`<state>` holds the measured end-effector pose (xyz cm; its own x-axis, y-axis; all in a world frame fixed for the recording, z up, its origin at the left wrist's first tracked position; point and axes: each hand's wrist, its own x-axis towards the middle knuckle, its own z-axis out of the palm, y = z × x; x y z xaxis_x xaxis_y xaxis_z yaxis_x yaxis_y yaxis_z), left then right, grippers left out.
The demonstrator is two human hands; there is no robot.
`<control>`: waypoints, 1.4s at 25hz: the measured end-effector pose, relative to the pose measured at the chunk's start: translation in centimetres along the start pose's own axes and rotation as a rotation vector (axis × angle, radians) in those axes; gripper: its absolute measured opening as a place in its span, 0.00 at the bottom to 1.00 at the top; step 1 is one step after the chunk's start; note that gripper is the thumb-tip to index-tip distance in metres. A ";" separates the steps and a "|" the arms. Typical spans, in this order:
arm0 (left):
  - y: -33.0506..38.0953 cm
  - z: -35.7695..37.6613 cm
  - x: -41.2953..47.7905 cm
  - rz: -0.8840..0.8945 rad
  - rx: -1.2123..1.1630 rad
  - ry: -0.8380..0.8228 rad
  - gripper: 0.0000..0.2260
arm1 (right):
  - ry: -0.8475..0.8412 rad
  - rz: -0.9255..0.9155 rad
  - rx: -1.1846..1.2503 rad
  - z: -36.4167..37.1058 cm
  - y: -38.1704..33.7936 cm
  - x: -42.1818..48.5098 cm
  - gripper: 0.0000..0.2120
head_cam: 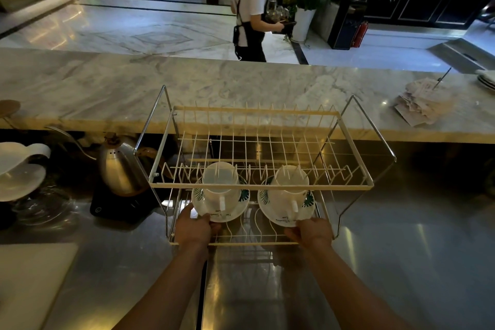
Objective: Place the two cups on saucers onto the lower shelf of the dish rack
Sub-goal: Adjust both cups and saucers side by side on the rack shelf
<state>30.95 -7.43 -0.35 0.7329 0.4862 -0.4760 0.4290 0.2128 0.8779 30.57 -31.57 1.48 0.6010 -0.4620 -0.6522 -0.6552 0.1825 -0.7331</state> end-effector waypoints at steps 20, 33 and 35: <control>0.4 -0.2 0.1 -0.131 -0.204 -0.062 0.16 | -0.062 -0.045 -0.063 -0.4 -0.7 -0.4 0.14; 1.2 0.1 -0.2 -0.212 -0.271 -0.059 0.25 | 0.009 -0.005 -0.042 0.6 -0.1 0.3 0.17; 1.3 0.2 -0.3 -0.209 -0.276 -0.061 0.25 | 0.010 -0.002 -0.028 0.6 -0.1 0.3 0.16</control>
<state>31.37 -7.48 0.91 0.6780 0.3579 -0.6421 0.4208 0.5273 0.7382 31.13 -31.16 1.29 0.5977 -0.4710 -0.6487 -0.6668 0.1572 -0.7285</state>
